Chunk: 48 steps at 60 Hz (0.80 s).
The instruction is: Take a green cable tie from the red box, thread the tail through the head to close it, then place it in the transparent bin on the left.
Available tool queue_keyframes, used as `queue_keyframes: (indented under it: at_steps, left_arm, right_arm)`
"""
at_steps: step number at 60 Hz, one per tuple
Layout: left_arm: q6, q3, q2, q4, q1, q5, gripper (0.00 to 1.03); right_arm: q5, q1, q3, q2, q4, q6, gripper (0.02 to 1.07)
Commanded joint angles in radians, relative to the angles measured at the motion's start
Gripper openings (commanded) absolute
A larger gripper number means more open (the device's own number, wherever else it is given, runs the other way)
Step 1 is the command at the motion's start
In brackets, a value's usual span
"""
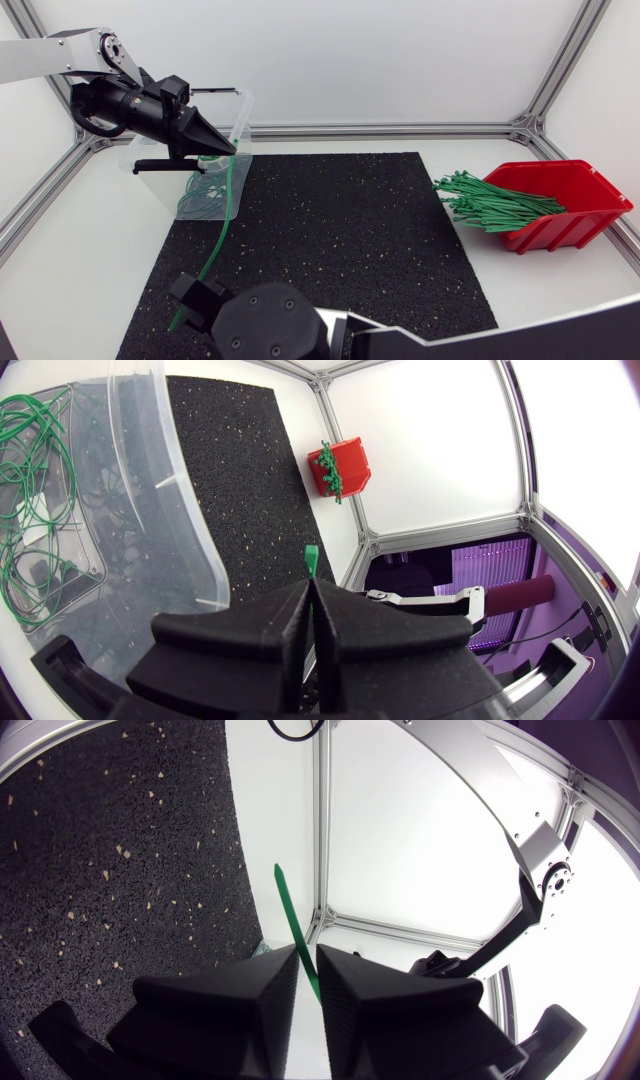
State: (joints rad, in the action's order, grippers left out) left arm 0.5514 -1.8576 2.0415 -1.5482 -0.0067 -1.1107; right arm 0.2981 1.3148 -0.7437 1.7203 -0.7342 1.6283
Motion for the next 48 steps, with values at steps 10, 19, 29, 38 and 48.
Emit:
queue_keyframes:
  at_steps: [10, 19, 29, 38, 48]
  left_arm:
    - [0.033, -0.005, 0.002, -0.027, 0.004, -0.012, 0.03]
    - [0.058, 0.024, -0.014, -0.029, 0.002, -0.012, 0.03]
    - [0.107, 0.074, -0.061, -0.027, 0.013, -0.012, 0.03]
    - [0.157, 0.143, -0.116, -0.015, 0.022, -0.015, 0.03]
    - [0.185, 0.229, -0.182, 0.033, 0.022, -0.018, 0.03]
  right_arm:
    - [-0.001, 0.004, 0.014, 0.004, -0.014, 0.045, 0.07]
    - [0.012, -0.002, -0.002, 0.005, -0.005, 0.016, 0.07]
    - [0.012, -0.003, -0.019, -0.024, 0.033, -0.027, 0.07]
    - [0.012, -0.008, -0.072, -0.070, 0.171, -0.131, 0.07]
    - [-0.007, -0.017, -0.140, -0.131, 0.337, -0.285, 0.07]
